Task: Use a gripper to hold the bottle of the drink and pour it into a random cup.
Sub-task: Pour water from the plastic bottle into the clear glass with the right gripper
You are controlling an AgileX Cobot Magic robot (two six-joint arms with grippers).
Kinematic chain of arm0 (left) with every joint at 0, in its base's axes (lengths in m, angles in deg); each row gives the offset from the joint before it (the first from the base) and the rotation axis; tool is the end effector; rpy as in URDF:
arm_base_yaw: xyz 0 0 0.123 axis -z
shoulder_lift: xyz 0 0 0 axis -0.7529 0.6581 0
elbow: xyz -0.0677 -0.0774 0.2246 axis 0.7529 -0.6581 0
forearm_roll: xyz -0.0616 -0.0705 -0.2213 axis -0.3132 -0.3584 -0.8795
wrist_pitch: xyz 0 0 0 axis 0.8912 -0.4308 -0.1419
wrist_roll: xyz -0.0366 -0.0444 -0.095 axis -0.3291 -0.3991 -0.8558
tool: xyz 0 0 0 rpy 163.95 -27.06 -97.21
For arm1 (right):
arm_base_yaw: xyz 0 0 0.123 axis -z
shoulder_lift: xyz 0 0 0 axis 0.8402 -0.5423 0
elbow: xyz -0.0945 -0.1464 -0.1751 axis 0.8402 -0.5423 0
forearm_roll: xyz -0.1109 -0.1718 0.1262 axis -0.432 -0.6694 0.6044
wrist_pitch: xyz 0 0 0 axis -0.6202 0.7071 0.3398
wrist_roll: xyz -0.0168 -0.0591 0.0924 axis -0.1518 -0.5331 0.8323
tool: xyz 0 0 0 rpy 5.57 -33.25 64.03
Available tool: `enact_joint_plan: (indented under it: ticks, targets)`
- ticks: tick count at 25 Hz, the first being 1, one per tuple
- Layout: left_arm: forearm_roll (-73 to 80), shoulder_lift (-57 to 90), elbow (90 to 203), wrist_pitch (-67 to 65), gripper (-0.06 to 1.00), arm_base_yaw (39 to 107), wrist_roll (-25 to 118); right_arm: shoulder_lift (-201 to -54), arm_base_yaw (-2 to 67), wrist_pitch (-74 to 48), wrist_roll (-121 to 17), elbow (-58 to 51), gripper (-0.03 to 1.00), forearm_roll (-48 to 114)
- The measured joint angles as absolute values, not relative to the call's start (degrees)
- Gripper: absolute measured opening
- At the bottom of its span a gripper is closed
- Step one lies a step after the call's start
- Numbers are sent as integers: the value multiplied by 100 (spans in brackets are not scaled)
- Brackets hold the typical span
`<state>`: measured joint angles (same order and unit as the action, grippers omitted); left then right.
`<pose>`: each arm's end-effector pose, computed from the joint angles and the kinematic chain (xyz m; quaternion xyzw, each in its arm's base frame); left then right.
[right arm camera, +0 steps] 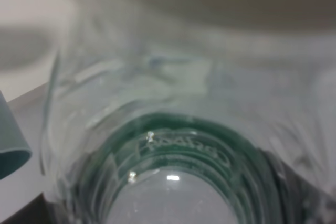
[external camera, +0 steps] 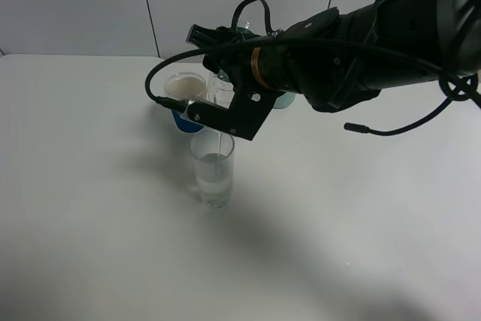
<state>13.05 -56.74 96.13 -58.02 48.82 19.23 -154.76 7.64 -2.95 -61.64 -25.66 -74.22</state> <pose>0.0393 -0.0072 0.2652 0.0514 0.8478 -0.0064 0.5278 0.2698 0.2603 0.1689 -0.8731 0.0636 -0.4142 0.2491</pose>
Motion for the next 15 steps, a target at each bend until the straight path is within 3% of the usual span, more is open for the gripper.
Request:
enact_joint_plan:
  ticks: [15]
  targets:
    - [1305,-5674,9613,-5802,99,4882,1923,-15476,583,-121,-6170,-2207,57,-7416]
